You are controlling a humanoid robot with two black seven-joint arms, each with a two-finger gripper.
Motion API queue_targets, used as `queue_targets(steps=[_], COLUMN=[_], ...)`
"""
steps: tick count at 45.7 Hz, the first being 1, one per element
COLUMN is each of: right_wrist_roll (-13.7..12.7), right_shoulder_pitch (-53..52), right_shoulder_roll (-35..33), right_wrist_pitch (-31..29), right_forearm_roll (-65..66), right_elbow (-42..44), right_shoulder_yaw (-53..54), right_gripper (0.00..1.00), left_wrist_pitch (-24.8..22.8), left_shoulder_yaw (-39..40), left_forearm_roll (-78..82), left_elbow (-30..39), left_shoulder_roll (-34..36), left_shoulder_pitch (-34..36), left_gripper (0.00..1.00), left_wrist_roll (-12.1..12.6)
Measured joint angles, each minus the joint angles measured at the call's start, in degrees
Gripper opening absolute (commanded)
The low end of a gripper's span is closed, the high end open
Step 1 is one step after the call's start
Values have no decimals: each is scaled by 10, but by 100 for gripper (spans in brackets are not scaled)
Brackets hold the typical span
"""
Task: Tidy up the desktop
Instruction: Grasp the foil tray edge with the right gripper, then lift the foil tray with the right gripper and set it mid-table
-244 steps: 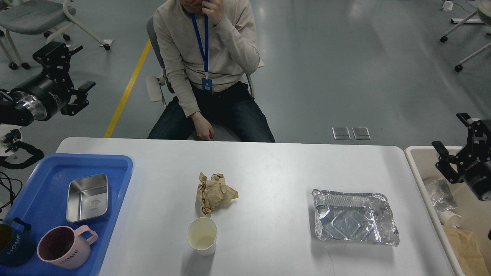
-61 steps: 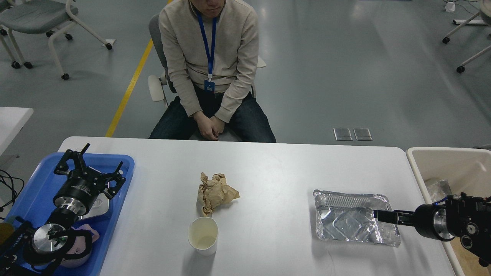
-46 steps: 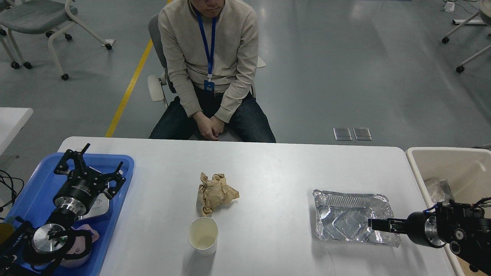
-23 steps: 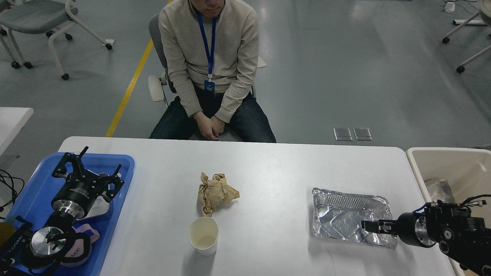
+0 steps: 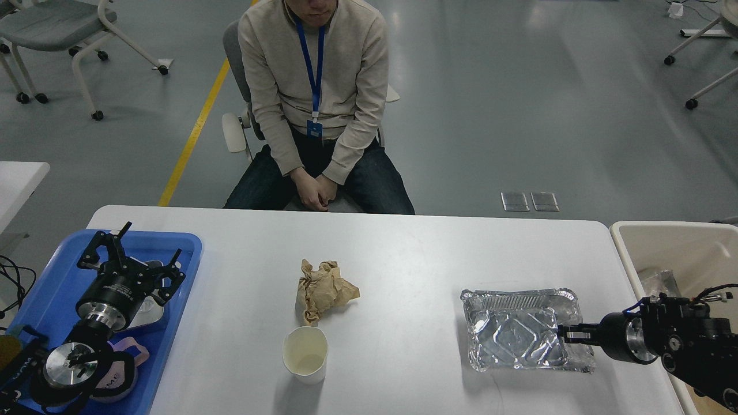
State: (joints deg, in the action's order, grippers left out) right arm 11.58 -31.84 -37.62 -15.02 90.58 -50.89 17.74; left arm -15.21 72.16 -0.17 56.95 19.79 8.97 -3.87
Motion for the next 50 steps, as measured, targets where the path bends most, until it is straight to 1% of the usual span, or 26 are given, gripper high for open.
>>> queue_targets(steps=[8,15,21,27,36,50], right_wrist_roll=[1,2,9,10,3,-15], right_shoulder_pitch=[-7,-8,-15,-36,-73,-92], right_shoulder_roll=[-1,-15,-42,-71,-121,-202], right_wrist_pitch=[0,-6,-30,-55,-94,-104], right_forearm_roll=[-3,-8,-31,-40,-50,-56], right_elbow=[-7,-25,-41,-56,-99,-208], right_shoulder_yaw=[1,1,2,2,3,3], right_gripper=[0,0,0,0,0,0], left_wrist_pitch=[0,0,0,0,0,1], left_shoulder_yaw=[1,1,1,1,-1,1], left_forearm_roll=[0,0,0,0,3,21], left_elbow=[0,0,0,0,0,0], left_shoulder_roll=[1,3,4,4,2,-2], left_shoulder_pitch=[0,1,3,4,8,5], left_gripper=[97,97,97,97,97,97], left_wrist_roll=[-1,-1,-1,-1,0,-1])
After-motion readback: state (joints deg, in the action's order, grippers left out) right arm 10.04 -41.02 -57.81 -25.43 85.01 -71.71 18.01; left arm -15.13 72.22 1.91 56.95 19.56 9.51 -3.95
